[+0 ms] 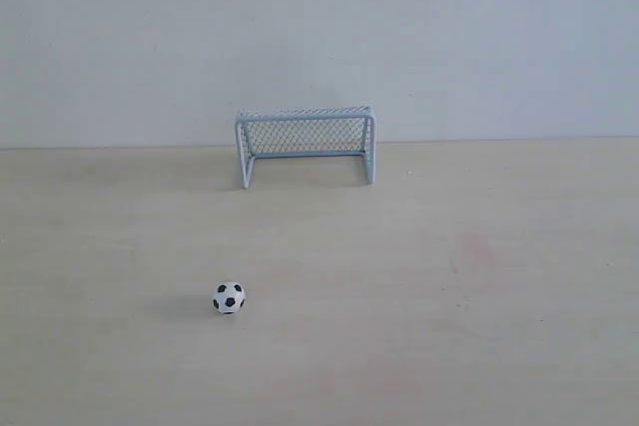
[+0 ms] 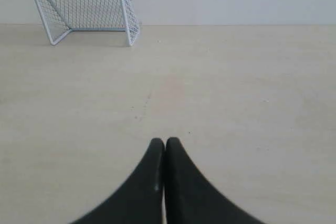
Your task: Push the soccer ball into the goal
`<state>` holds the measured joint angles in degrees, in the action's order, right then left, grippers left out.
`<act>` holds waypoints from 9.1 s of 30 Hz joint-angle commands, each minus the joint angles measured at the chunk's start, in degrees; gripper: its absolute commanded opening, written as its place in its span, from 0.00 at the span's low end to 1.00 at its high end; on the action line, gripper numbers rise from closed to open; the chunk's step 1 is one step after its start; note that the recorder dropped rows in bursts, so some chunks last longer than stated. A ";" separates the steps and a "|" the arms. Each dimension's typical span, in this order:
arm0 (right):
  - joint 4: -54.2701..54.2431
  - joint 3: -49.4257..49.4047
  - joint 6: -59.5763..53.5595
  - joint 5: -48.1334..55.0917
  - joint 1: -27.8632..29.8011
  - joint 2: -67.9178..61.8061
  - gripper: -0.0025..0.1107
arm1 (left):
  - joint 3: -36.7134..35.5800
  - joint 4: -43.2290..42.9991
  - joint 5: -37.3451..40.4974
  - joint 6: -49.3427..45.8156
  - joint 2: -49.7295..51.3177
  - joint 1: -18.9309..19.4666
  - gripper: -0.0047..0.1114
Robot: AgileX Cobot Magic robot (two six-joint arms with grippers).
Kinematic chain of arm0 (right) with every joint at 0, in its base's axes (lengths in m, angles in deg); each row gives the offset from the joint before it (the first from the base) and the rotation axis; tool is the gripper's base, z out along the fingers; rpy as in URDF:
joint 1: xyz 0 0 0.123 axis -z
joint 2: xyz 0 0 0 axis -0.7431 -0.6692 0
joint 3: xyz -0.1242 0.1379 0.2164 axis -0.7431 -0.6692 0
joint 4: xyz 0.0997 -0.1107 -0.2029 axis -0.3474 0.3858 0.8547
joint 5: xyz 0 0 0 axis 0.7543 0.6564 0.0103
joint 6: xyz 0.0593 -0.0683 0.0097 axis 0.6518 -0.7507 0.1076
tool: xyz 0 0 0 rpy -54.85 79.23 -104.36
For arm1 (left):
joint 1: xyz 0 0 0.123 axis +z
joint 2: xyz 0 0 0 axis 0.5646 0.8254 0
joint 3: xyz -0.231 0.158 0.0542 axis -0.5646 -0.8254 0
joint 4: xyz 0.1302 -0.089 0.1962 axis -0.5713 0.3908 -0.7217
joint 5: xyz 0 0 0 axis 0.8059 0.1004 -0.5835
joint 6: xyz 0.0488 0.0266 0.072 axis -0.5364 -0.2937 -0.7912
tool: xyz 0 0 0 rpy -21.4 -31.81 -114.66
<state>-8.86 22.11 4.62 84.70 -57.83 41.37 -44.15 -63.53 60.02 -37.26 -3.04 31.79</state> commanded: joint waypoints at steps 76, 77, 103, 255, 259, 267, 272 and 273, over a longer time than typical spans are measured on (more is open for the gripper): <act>0.04 0.01 -0.04 -0.21 0.19 0.23 0.02 | 61.66 19.71 44.84 -89.17 65.88 -4.05 0.08; 0.04 0.01 -0.04 -0.21 0.19 0.23 0.02 | 61.66 18.23 43.39 -89.17 68.18 -4.05 0.08; 0.04 0.01 -0.04 0.14 0.19 0.23 0.02 | 65.70 20.22 27.11 -102.39 106.23 -9.50 0.08; 0.04 0.01 -0.04 0.00 0.19 0.23 0.02 | 44.11 20.57 4.10 -25.79 3.07 -5.52 0.08; 0.04 0.01 -0.04 -0.11 0.19 0.23 0.02 | 36.62 6.61 3.86 -4.07 1.56 -0.87 0.08; 0.04 0.01 -0.04 -0.22 0.19 0.23 0.02 | 19.84 5.12 -5.77 3.06 0.35 2.10 0.08; 0.04 0.01 -0.04 -0.22 0.19 0.23 0.02 | 10.34 5.12 -10.08 6.58 -0.13 2.10 0.08; 0.04 0.01 -0.04 -0.22 0.19 0.23 0.02 | 8.87 5.12 -10.18 7.77 -0.13 2.23 0.08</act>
<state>-8.86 22.11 4.74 85.09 -57.83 41.37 -31.65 -58.02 51.86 -32.45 -2.89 33.76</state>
